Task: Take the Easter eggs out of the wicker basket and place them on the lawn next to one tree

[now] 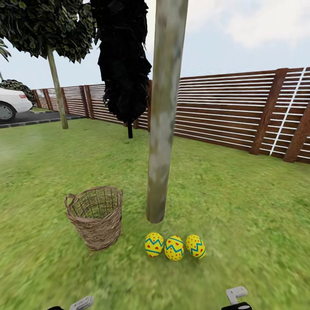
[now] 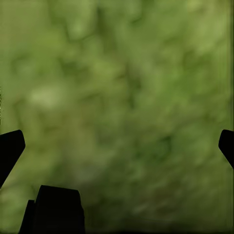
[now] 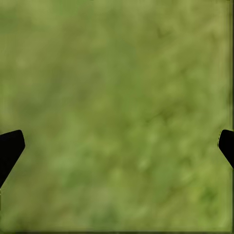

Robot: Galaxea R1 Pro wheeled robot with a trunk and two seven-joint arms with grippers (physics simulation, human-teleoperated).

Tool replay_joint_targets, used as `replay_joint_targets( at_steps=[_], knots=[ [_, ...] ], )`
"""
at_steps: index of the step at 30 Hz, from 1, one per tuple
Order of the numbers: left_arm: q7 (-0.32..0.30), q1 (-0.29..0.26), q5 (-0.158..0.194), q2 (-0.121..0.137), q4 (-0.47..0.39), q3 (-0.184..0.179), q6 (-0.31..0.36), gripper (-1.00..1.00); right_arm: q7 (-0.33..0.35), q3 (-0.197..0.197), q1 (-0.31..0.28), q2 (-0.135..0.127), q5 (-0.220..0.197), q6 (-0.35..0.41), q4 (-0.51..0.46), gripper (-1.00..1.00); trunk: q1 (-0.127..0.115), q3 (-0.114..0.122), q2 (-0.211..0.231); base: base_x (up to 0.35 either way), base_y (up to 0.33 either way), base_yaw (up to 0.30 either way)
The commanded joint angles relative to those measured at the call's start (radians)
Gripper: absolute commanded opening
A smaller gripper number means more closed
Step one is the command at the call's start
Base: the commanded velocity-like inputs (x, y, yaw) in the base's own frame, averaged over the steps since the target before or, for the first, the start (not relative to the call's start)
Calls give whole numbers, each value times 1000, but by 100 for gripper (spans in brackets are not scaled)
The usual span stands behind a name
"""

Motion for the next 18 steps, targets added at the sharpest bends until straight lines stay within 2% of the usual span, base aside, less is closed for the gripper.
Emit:
replay_joint_targets(
  at_steps=[1,16,18],
  knots=[
    [-2,0,-1,1,-1,-4,2,100,-5,8,0,0,-8,7,-3,100,-4,1,7,0,0,0],
    [-4,0,-1,1,12,-4,3,100,-5,7,0,0,-11,12,-2,100,-62,24,112,0,0,0],
    [-4,0,-1,-10,28,-9,2,100,-5,7,0,0,-11,10,-1,100,-69,27,126,0,0,26]
  ],
)
